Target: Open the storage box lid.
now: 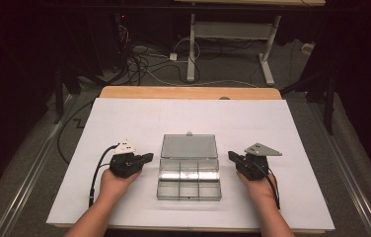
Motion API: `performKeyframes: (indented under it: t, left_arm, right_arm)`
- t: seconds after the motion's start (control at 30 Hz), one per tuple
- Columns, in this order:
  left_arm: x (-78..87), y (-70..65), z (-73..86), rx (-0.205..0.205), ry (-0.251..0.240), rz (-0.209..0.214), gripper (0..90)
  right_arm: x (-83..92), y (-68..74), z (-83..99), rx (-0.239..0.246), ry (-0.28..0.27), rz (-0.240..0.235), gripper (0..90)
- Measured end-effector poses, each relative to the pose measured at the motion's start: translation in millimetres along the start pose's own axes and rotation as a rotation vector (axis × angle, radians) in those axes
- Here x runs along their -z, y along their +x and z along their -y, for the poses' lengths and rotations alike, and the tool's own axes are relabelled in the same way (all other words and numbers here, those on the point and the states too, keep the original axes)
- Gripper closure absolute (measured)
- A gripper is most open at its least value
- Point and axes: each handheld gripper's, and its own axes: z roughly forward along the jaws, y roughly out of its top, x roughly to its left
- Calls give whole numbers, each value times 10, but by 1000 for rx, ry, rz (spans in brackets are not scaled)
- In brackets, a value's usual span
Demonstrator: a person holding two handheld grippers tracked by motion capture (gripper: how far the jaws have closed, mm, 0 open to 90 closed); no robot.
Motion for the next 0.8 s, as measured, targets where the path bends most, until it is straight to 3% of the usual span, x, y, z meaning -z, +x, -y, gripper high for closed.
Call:
performKeyframes:
  t: [0.43, 0.57, 0.67, 0.8]
  left_arm:
    - [287, -123, 256, -10, -19, -18, 880]
    - [336, -167, 327, -37, -1, -29, 879]
    - [352, -160, 393, -26, -15, -25, 877]
    - [365, -156, 417, -27, -22, -33, 817]
  right_arm:
    - [310, 146, 222, 44, 3, -11, 900]
    - [344, 167, 282, 63, 24, -1, 900]
    - [356, 163, 324, 53, 30, 0, 900]
    - [357, 185, 332, 77, 59, 7, 829]
